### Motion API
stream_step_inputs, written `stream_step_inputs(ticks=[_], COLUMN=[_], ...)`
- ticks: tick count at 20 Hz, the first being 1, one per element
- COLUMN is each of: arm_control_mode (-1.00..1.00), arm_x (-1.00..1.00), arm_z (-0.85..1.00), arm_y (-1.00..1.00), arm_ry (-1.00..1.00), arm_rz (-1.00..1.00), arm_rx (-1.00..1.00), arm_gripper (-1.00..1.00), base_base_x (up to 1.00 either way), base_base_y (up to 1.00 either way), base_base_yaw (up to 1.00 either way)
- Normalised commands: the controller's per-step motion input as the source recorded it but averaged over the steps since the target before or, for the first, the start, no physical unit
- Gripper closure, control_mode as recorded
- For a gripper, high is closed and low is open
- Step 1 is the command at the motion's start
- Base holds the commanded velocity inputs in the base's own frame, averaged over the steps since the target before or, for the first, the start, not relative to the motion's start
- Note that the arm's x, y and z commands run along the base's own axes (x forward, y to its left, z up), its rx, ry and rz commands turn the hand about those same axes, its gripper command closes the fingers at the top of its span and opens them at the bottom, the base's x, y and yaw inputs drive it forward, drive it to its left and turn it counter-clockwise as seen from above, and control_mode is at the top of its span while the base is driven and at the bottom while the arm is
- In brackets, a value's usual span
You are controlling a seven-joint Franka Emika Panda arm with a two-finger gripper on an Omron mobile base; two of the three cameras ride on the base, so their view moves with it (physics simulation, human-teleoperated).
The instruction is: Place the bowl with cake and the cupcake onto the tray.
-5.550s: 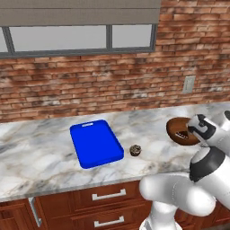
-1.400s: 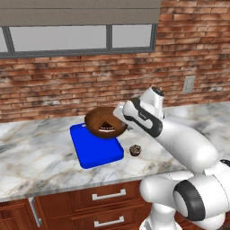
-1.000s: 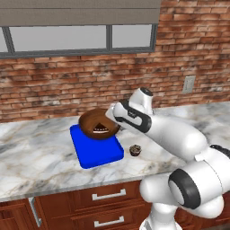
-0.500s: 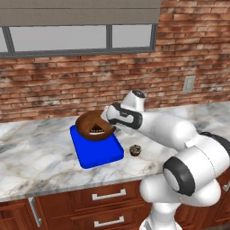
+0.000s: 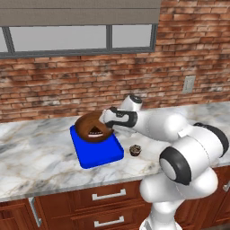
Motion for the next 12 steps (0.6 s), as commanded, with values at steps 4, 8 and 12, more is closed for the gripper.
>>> stream_step_inputs(ticks=[4,8,12], arm_control_mode=[-1.0,-1.0,-1.0], arm_x=[0.15,0.14,0.15], arm_z=[-0.14,-0.12,-0.09], arm_y=[0.09,0.08,0.09], arm_ry=[0.0,0.0,0.0], arm_rz=[0.0,0.0,0.0], arm_rx=[0.0,0.0,0.0], arm_gripper=[1.0,1.0,1.0], base_base_x=[0.0,0.0,0.0], base_base_y=[0.0,0.0,0.0], base_base_yaw=[0.0,0.0,0.0])
